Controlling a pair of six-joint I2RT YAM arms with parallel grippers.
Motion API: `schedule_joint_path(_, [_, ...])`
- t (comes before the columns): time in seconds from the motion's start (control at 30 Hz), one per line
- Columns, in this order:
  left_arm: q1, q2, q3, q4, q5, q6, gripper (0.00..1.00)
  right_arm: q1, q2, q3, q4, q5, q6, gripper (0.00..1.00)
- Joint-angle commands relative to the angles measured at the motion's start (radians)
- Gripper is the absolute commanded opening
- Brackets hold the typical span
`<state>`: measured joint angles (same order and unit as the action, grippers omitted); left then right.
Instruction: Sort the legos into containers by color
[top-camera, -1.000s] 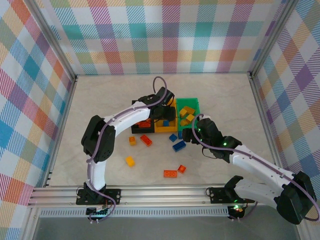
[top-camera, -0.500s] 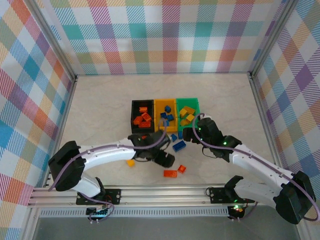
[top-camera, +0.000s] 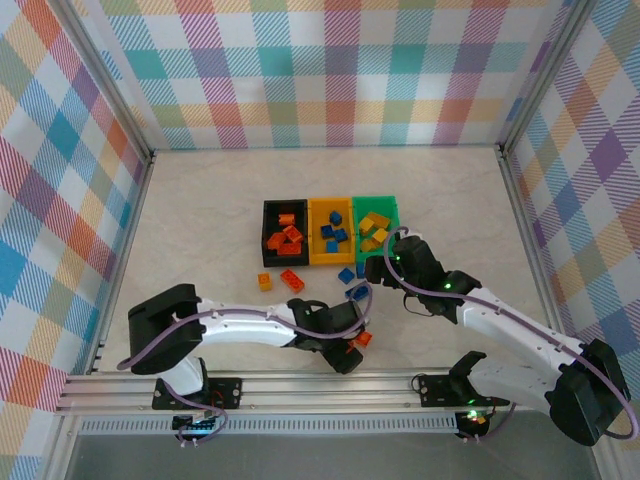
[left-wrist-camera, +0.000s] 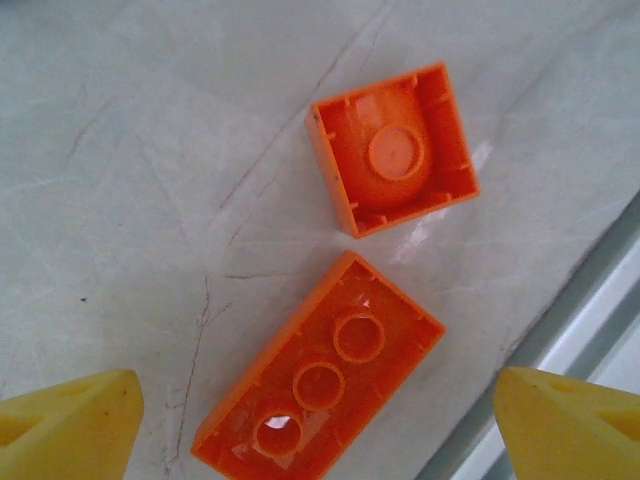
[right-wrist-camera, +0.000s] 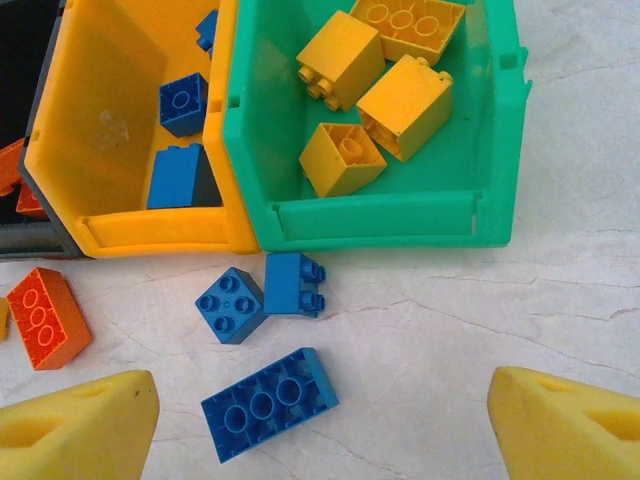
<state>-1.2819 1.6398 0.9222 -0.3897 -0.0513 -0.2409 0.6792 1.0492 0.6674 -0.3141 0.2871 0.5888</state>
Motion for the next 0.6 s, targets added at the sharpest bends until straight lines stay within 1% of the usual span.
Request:
schedule_joint_path(0.0, [-0.037, 0.009, 0.021, -0.005, -0.102, 0.052, 0.91, -0.008, -0.008, -0.010, 0.018, -0.003, 0.013, 0.86])
schedule_joint_path(0.1, [-0.040, 0.023, 0.019, 0.008, -0.113, 0.063, 0.91, -0.009, -0.011, -0.011, 0.018, -0.003, 0.013, 0.86])
schedule_joint_path(0.17, [-0.040, 0.043, 0.022, 0.012, -0.116, 0.070, 0.89, -0.009, -0.012, -0.012, 0.017, -0.003, 0.012, 0.86])
schedule_joint_path(0.3, [-0.041, 0.072, 0.030, 0.002, -0.121, 0.077, 0.78, -0.012, -0.019, -0.015, 0.012, -0.001, 0.008, 0.86])
schedule_joint_path(0.57, [-0.051, 0.075, 0.010, -0.005, -0.163, 0.083, 0.56, -0.018, -0.033, -0.027, 0.019, -0.001, 0.013, 0.86])
